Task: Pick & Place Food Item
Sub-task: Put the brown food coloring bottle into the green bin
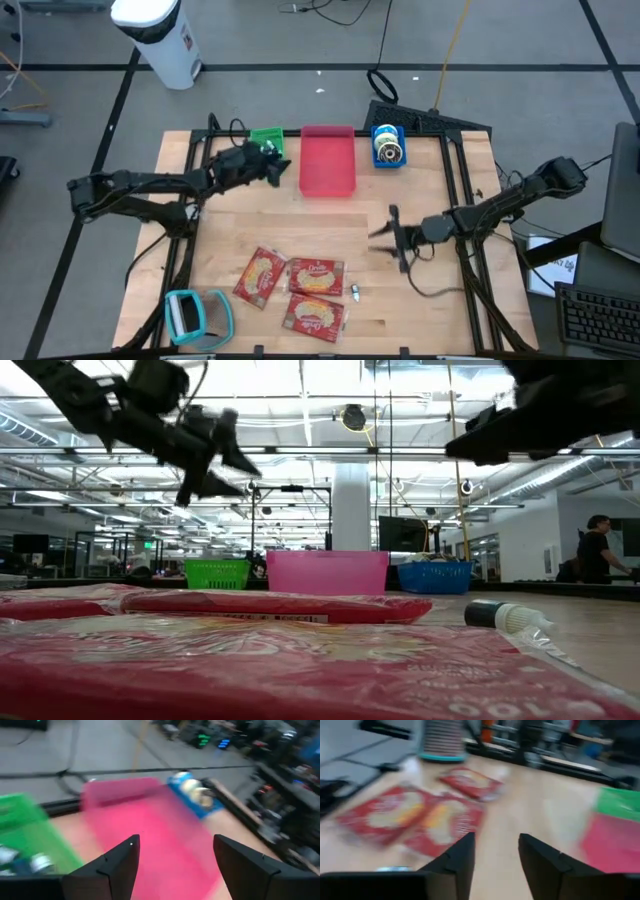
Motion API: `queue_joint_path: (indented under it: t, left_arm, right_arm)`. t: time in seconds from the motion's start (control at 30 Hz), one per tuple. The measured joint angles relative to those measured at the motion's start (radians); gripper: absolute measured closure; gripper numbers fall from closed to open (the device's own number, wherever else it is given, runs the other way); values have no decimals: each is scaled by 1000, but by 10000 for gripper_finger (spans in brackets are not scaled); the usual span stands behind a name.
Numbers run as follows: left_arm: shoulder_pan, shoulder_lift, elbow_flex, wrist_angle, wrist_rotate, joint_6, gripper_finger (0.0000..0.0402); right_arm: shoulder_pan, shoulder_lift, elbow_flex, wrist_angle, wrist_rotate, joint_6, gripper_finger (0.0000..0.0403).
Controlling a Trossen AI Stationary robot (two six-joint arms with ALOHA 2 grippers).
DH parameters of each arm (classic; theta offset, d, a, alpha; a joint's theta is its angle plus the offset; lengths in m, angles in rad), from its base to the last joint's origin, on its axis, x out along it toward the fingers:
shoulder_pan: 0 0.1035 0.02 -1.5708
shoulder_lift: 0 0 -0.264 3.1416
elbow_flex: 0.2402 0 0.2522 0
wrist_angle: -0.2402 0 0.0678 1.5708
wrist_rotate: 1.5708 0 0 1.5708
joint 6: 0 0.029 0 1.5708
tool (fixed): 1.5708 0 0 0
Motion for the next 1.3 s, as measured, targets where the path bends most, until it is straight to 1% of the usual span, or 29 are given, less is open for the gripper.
queue_joint_path:
  t: [0.1, 0.17, 0.33, 0.53, 0.67, 0.8, 0.93, 1.03, 1.17, 1.3]
  left_arm:
    - [-104, -47, 0, 28, -40, 38, 147]
    - [-165, -64, 0, 45, -61, 58, 146]
    - [-270, -73, 0, 81, -77, 61, 147]
    - [-330, -61, 0, 91, -82, 22, 146]
    - [-358, -61, 0, 99, -87, 7, 147]
    - [-389, -61, 0, 99, -132, -7, 146]
    - [-408, -61, 0, 98, -169, 0, 146]
    - [-414, -61, 0, 97, -185, 10, 146]
    - [-416, -61, 0, 97, -186, 13, 146]
    - [-416, -61, 0, 97, -186, 14, 147]
  right_arm:
    - [90, 98, 1, 108, -7, 6, 233]
    - [145, 181, 17, 150, -5, 25, 212]
    - [229, 399, 118, 102, -7, 105, 179]
    - [251, 607, 207, 98, -55, 181, 151]
    - [250, 690, 240, 98, -56, 188, 124]
    - [242, 733, 264, 106, -55, 171, 105]
    - [222, 748, 272, 111, -55, 172, 102]
    - [206, 748, 272, 104, -54, 207, 112]
    - [195, 748, 272, 84, -50, 258, 141]
    - [189, 747, 273, 52, -42, 296, 187]
